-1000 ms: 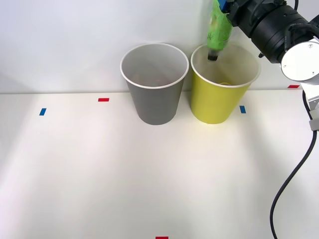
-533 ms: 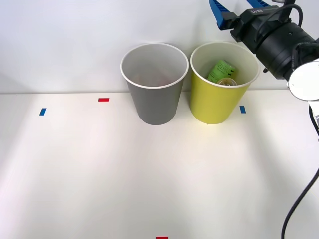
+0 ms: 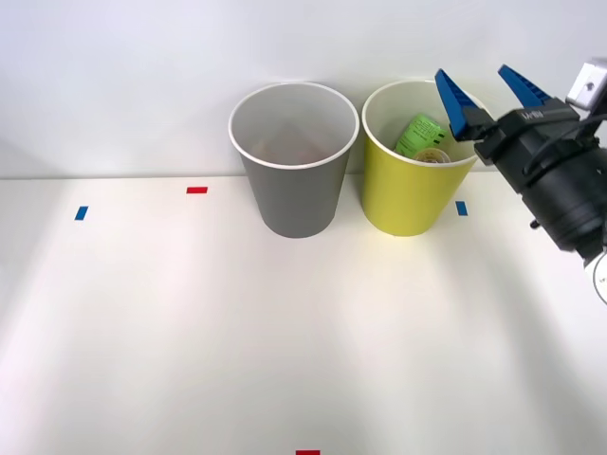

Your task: Put cans in the gray bin, plastic bottles in the light green bin

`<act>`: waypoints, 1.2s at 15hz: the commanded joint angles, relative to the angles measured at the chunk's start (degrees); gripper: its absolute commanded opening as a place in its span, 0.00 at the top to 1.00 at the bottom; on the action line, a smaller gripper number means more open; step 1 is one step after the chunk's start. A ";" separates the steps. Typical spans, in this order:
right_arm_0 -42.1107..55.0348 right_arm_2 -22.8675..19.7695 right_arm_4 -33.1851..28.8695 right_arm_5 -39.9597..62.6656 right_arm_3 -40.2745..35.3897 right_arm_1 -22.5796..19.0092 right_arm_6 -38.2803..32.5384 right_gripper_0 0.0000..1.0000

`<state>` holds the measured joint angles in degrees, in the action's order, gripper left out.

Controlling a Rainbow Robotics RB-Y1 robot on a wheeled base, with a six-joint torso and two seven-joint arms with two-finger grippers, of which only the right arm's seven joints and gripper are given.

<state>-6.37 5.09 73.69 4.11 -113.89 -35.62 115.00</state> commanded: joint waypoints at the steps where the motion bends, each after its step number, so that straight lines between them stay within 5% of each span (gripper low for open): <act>1: 8.65 0.09 -0.04 -2.17 -3.80 1.70 0.32 0.00; 6: 18.59 8.44 -1.71 -15.18 -3.97 4.77 2.25 0.00; 10: 24.91 12.93 -10.06 -22.57 -3.71 5.13 2.51 0.00; 18: 37.57 13.10 -31.24 -22.83 -3.71 7.32 4.36 0.00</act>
<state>29.26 18.19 46.22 -18.73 -117.61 -28.80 119.06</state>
